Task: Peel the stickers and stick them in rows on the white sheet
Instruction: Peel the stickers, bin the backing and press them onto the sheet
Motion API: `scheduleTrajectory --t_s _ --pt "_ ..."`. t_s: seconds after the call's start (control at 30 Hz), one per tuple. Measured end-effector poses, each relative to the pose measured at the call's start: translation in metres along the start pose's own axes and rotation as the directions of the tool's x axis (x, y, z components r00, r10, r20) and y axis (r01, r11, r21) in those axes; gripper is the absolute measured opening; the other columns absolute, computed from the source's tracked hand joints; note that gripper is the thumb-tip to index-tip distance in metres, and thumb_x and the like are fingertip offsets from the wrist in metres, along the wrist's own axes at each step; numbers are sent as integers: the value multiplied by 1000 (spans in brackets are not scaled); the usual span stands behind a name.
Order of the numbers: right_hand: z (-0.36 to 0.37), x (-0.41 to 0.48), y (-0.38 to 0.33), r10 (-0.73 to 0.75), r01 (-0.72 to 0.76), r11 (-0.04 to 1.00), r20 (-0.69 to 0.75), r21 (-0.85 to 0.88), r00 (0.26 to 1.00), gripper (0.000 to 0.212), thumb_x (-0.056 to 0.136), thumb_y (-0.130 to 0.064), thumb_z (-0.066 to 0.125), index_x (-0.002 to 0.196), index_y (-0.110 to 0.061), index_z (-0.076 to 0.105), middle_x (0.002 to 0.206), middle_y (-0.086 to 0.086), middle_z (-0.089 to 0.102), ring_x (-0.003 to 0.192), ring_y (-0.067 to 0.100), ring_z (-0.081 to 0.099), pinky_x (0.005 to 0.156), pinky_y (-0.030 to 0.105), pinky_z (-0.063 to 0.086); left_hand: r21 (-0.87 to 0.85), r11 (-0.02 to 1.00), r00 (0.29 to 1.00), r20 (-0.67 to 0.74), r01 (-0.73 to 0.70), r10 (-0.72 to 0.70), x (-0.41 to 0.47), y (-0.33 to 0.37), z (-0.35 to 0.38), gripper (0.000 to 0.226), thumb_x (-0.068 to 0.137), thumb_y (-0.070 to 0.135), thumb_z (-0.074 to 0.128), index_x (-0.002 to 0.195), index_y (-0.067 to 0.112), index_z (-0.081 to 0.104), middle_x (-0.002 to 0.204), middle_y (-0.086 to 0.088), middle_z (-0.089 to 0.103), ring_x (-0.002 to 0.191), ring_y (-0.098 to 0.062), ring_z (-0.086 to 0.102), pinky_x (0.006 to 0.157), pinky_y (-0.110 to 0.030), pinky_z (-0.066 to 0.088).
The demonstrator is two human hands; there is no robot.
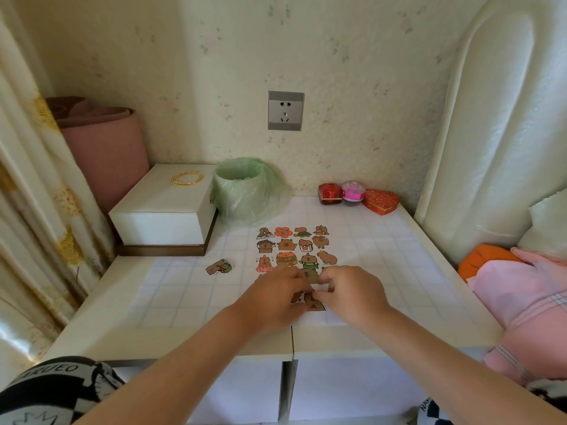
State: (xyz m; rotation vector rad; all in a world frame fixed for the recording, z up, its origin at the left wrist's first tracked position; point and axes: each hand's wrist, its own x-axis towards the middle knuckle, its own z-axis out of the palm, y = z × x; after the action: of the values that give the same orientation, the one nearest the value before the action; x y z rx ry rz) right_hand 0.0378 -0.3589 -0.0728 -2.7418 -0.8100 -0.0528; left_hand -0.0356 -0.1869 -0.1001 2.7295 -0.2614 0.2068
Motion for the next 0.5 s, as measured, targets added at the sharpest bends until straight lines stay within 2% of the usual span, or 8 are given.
scheduleTrajectory --t_s 0.1,0.17,0.27,0.37,0.5 --pt "4 -8 6 -196 196 978 8 -67 981 20 95 -40 56 91 -25 70 94 -9 60 83 15 61 56 26 37 119 991 998 -30 -57 61 -6 -3 9 41 91 37 42 123 28 66 116 4 58 110 -20 52 84 -42 51" --pt "5 -12 10 -270 273 955 43 -117 962 25 99 -35 49 96 -26 72 103 -7 57 83 19 62 57 28 40 203 976 994 -69 -74 90 -9 2 11 41 92 36 39 120 25 67 114 2 59 105 -23 56 76 -43 53" --pt "6 -18 14 -320 330 928 86 -171 944 31 99 -32 42 104 -24 71 108 -3 52 84 23 61 63 32 47 284 957 990 -105 -65 98 -11 9 13 42 91 33 38 117 21 68 112 1 61 99 -24 60 69 -42 54" --pt "6 -23 16 -355 367 914 97 -173 930 31 100 -29 41 107 -21 69 109 -1 48 85 23 58 61 31 42 326 944 992 -90 -55 88 -13 9 15 43 90 33 38 118 22 69 113 1 62 99 -24 60 68 -40 53" --pt "0 -29 17 -377 394 902 124 -175 918 24 98 -28 44 102 -20 66 114 -1 48 88 21 57 64 33 47 327 945 997 -70 -16 42 -15 11 15 44 91 35 38 120 22 68 117 2 61 105 -24 59 73 -40 53"
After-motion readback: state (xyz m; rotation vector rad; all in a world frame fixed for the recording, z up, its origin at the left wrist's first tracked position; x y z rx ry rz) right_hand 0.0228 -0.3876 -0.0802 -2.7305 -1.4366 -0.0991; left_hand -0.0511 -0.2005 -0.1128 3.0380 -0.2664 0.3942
